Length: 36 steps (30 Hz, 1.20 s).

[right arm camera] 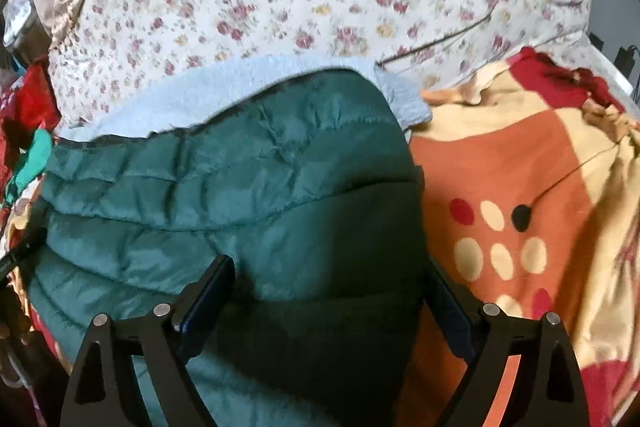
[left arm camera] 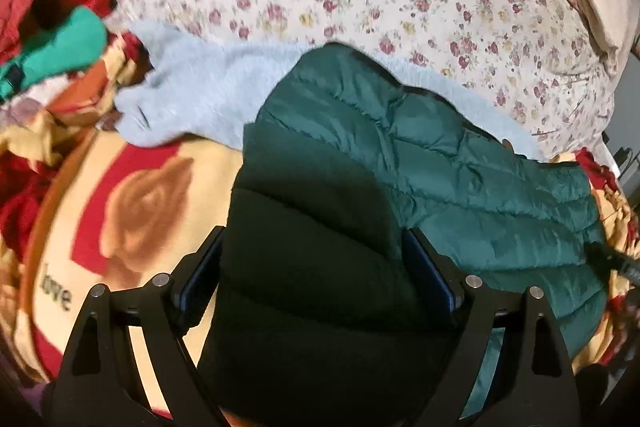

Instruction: Fold large clothes

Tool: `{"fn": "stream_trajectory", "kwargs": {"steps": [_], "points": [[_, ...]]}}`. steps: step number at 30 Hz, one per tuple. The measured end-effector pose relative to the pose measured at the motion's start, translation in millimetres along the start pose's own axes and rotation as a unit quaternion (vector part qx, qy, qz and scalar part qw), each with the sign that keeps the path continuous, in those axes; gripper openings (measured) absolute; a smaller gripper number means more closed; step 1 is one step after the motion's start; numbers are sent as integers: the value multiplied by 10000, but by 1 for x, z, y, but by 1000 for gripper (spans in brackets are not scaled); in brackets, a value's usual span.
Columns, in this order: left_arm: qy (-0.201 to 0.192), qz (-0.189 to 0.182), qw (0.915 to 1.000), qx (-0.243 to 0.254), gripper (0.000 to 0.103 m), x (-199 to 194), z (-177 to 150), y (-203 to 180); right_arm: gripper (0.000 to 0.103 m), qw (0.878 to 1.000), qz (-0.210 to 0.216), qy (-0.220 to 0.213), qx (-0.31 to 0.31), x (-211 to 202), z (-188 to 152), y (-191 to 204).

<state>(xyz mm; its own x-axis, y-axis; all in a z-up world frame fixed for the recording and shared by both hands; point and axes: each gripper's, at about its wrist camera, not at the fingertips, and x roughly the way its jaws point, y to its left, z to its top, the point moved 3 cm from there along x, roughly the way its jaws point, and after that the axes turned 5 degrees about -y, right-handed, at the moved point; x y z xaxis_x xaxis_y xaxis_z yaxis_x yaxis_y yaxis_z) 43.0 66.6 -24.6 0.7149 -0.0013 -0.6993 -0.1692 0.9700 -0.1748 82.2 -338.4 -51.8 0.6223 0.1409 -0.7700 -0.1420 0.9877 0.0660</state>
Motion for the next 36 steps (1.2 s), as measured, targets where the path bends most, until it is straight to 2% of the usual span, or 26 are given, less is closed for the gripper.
{"fn": "stream_trajectory", "kwargs": {"steps": [7,13,22,36], "points": [[-491,295,9983,145,87,-40,3,-10,91,9986,242,-469,-34,-45,2,26],[-654,257,9973,228,87,-61,1,-25,93,9965,487,-654,-188,-63,-13,66],[-755,204,9960,442,87,-78,-13,-51,96,9949,663,-734,-211,-65,-37,107],[-950,323,9931,614,87,-94,-26,-70,96,9949,557,-811,-214,-71,-56,130]]}}
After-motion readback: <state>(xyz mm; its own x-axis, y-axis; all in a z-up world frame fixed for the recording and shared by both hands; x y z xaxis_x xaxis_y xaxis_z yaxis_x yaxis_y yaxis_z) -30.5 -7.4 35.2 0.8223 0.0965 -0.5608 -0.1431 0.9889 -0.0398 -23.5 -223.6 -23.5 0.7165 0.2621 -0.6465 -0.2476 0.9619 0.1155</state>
